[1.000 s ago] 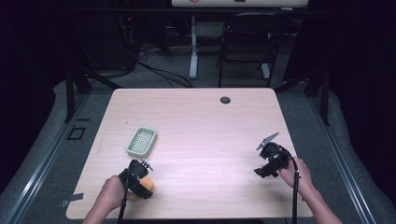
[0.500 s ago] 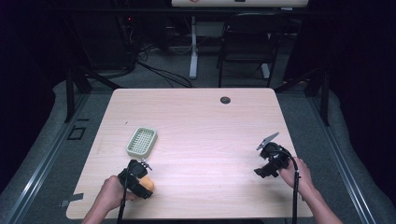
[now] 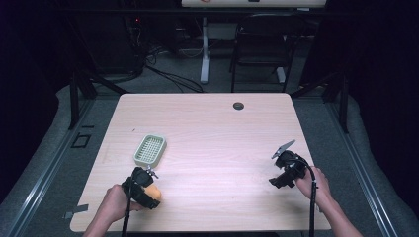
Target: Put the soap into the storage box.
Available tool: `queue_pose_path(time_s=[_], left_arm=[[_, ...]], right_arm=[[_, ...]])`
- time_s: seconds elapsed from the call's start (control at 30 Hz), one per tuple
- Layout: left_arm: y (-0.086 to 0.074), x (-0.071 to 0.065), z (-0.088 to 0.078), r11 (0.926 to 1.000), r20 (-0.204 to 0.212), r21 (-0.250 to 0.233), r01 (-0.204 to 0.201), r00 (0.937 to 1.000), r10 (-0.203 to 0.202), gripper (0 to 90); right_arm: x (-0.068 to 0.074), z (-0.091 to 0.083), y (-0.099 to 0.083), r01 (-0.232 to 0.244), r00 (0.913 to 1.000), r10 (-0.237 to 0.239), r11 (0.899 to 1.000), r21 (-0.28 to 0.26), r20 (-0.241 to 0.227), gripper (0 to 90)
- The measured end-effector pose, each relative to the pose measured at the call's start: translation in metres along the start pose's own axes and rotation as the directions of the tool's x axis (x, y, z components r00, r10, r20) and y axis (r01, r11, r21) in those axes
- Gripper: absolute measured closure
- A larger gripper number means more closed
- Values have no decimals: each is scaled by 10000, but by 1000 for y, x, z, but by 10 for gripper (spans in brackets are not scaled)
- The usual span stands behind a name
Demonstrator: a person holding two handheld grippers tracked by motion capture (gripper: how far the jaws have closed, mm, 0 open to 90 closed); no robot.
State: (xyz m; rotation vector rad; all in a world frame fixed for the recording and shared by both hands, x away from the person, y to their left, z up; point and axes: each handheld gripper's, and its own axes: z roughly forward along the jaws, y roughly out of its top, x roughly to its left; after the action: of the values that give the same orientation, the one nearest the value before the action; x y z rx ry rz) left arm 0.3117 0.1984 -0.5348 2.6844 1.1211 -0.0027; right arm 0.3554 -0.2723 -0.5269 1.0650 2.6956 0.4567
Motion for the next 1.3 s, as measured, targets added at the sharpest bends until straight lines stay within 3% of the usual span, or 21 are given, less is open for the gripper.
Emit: queue_pose_path(time_s=[0.43, 0.97, 1.0, 1.3], left_arm=[[-5, 10, -14, 9990, -123, -328, 317, 9994, -321, 252], [-1, 11, -22, 9996, -255, -224, 156, 9995, -161, 252], [-1, 12, -23, 9997, -220, -205, 152, 9996, -156, 252], [3, 17, -30, 9996, -200, -237, 179, 9996, -184, 252]], right_arm=[[-1, -3, -1, -23, 10000, 23, 10000, -66, 57, 153], [-1, -2, -2, -193, 9998, 192, 9995, -248, -57, 153], [-1, -4, -2, 29, 9999, -29, 10000, -2, 123, 153], [-2, -4, -2, 10, 10000, -9, 10000, -58, 73, 153]])
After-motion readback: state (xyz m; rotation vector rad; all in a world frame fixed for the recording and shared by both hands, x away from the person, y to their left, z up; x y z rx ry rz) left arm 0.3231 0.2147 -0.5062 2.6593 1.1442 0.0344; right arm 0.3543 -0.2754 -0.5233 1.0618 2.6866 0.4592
